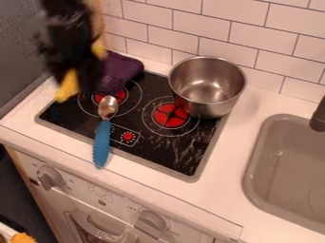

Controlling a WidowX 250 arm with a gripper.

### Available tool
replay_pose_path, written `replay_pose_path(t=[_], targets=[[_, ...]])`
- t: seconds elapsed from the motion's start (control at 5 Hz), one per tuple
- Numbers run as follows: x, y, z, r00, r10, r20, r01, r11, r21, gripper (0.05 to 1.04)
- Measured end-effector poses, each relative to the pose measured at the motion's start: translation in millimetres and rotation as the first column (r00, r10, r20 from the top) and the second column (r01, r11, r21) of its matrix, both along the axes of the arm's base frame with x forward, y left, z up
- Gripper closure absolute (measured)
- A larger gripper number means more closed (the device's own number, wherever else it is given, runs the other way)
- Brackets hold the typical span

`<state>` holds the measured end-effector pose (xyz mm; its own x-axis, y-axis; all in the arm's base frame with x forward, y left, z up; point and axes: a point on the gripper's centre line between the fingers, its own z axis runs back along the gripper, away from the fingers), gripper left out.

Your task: Put the yellow obget in the pan

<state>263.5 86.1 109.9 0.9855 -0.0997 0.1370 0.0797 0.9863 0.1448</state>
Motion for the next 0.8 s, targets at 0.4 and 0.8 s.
replay_pose_path(t=[0.4, 0.8], targets=[[91, -101, -20.7, 0.953, -0.304, -0.014, 0.300, 0.945, -0.129, 0.493], [118, -114, -38.5, 0.949, -0.310, -0.060, 0.301, 0.945, -0.127, 0.415]])
